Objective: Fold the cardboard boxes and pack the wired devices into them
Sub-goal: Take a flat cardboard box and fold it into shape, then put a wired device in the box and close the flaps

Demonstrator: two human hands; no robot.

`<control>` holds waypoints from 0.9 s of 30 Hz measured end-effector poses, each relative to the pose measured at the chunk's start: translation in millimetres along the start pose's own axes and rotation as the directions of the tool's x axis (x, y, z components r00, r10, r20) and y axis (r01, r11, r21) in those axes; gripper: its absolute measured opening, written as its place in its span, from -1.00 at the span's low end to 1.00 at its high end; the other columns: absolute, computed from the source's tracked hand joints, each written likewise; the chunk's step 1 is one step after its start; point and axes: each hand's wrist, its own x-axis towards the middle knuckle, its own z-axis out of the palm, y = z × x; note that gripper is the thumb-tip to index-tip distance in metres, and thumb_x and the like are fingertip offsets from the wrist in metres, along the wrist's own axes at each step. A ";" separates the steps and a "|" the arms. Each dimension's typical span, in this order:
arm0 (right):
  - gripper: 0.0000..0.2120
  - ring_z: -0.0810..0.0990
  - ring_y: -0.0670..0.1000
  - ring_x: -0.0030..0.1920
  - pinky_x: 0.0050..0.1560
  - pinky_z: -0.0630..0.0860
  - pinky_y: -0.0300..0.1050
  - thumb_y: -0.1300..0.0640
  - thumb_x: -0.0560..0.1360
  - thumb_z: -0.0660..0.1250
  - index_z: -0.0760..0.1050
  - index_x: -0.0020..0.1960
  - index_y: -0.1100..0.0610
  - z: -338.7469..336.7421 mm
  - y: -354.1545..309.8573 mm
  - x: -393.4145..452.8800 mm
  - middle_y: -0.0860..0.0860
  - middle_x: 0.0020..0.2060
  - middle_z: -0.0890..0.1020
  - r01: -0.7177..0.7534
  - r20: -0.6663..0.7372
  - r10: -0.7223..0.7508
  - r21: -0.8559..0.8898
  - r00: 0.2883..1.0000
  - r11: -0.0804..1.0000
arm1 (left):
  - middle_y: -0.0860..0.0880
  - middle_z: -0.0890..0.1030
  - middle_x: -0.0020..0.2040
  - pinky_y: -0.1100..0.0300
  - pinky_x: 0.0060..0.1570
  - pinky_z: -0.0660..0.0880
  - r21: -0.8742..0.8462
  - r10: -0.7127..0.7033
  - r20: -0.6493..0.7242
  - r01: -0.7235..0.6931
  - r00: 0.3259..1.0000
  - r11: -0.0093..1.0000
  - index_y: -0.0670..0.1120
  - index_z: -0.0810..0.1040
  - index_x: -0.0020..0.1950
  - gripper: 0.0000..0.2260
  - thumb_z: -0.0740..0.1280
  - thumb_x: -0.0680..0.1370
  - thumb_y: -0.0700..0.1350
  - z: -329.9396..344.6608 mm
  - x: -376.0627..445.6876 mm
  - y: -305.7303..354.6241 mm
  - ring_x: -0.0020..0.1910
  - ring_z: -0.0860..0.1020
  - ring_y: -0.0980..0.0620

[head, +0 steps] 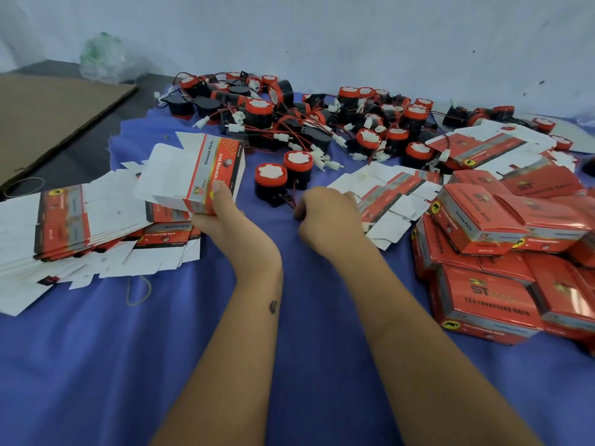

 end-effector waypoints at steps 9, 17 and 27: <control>-0.57 0.38 0.19 0.23 0.14 0.31 -0.01 0.12 0.41 0.34 0.42 0.27 0.06 -14.3 26.0 -25.9 0.10 0.18 0.48 -0.028 -0.122 0.060 0.249 0.991 0.968 | 0.04 0.45 0.37 -0.02 0.37 0.42 0.201 0.007 0.194 -0.047 0.981 0.979 0.00 0.22 0.46 -0.57 0.27 0.63 -0.08 3.6 -6.9 -4.8 0.33 0.48 0.05; -0.56 0.41 0.09 0.14 0.06 0.46 0.04 -0.04 0.46 0.40 0.37 0.28 0.00 16.8 -11.5 -42.0 0.03 0.12 0.47 0.052 -0.156 0.031 0.498 0.987 0.866 | 0.13 0.54 0.13 0.51 -0.07 0.47 0.300 0.099 0.213 -0.162 0.972 0.940 -0.01 0.35 0.27 -0.60 0.44 0.51 -0.08 0.0 -2.3 -7.7 0.06 0.53 0.32; -0.46 0.45 -0.12 0.14 0.10 0.44 -0.32 0.13 0.39 0.46 0.33 0.29 0.03 0.3 -5.6 -61.0 -0.20 0.14 0.41 0.286 -0.597 0.360 0.723 0.717 0.629 | 0.12 0.54 -0.06 0.51 -0.29 0.41 0.392 0.045 0.289 -0.161 0.956 0.906 -0.10 0.37 0.20 -0.57 0.48 0.42 -0.24 -6.7 1.9 -10.0 -0.28 0.52 0.44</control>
